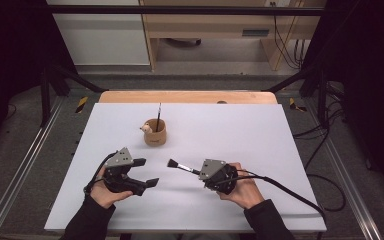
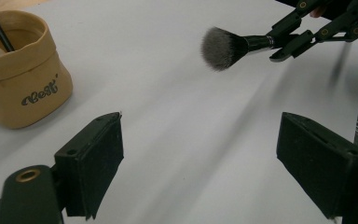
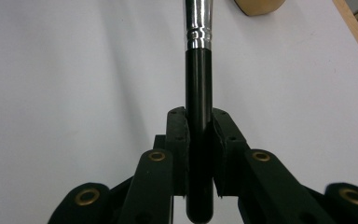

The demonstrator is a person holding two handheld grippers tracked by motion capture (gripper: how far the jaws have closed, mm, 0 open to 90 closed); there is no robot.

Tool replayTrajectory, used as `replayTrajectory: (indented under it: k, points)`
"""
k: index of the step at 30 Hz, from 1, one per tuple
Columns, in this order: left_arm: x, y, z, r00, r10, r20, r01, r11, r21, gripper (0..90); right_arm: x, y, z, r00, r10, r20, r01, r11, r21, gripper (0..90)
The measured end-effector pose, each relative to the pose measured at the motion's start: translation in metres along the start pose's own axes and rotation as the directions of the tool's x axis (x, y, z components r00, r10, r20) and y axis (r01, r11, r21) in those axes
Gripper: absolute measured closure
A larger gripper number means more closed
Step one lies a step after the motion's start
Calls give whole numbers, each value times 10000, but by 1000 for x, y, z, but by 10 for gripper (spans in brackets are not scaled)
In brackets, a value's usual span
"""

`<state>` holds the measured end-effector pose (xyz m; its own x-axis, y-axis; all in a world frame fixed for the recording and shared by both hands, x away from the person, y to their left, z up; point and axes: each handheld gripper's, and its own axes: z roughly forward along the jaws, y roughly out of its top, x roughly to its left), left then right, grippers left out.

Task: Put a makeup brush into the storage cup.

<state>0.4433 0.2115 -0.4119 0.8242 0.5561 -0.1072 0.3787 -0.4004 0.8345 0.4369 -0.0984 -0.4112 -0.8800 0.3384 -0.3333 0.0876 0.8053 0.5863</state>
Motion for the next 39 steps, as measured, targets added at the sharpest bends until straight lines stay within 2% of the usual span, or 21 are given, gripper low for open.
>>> replayTrajectory:
  k: [3, 7, 14, 26, 39]
  points:
    - [-1, -1, 1, 9999, -117, -48, 117, 9998, -147, 138, 2, -3, 1, 9994, 346, 32, -346, 9993, -161, 794]
    - [-4, -1, 2, 9999, -132, -33, 131, 9997, -225, 136, 2, -7, 4, 9983, 582, 28, -581, 9974, -416, 795]
    - [-10, -1, 9, 9998, -204, 27, 205, 9994, -262, 140, 5, -11, 6, 9934, 1144, 87, -1133, 9904, -792, 794]
    - [-15, -6, 22, 9983, -571, 145, 578, 9967, -566, 152, 7, -14, 9, 9889, 1483, -39, -1478, 9825, -1137, 794]
    - [-23, -2, 31, 9965, -811, 184, 825, 9919, -965, 161, 5, -14, 4, 9781, 2079, 28, -2044, 9636, -1723, 794]
